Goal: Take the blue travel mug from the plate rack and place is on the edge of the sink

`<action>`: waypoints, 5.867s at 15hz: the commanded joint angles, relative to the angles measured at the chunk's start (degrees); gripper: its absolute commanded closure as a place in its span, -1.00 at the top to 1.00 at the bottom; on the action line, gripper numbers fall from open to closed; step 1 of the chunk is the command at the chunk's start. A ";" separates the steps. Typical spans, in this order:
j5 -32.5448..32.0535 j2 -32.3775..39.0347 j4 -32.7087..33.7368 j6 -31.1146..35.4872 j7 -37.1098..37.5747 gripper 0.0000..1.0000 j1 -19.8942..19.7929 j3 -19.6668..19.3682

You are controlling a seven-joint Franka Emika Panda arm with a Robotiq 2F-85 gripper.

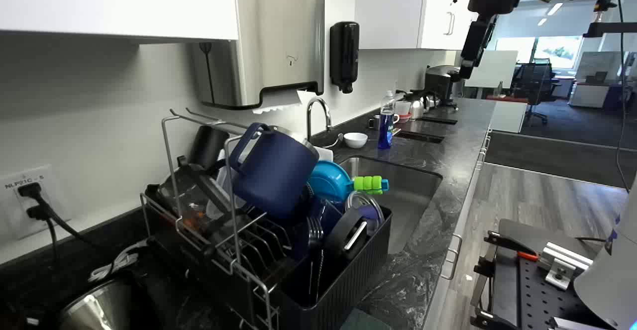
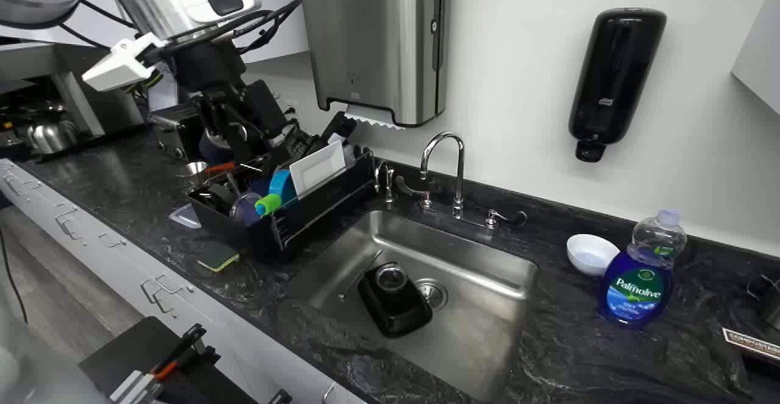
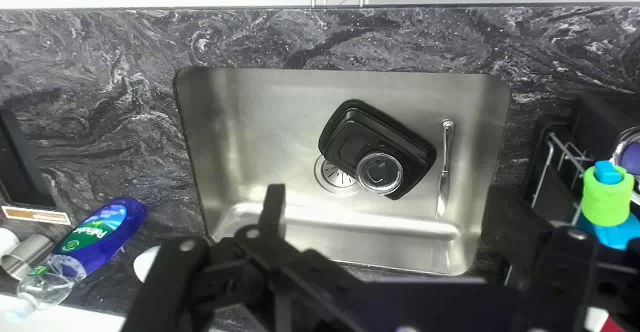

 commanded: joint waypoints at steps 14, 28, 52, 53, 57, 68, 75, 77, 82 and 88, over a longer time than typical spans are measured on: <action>0.38 0.71 1.36 0.93 -2.03 1.00 5.43 1.53; 9.75 9.96 0.86 15.21 -22.44 1.00 20.76 -4.14; 32.90 20.38 3.32 20.08 -49.97 1.00 27.42 -8.44; 35.58 20.58 3.18 21.25 -51.85 1.00 28.55 -8.56; 47.76 21.28 2.80 24.24 -62.28 1.00 32.45 -8.97; 74.92 26.78 2.21 21.86 -94.89 1.00 27.99 -3.86; 80.65 29.52 2.29 21.20 -102.39 1.00 23.53 1.81; 81.44 30.43 2.57 21.60 -103.54 1.00 22.66 3.01; 81.17 33.04 4.36 21.84 -104.86 1.00 20.11 4.08; 80.96 36.44 7.23 22.03 -105.48 1.00 18.96 5.24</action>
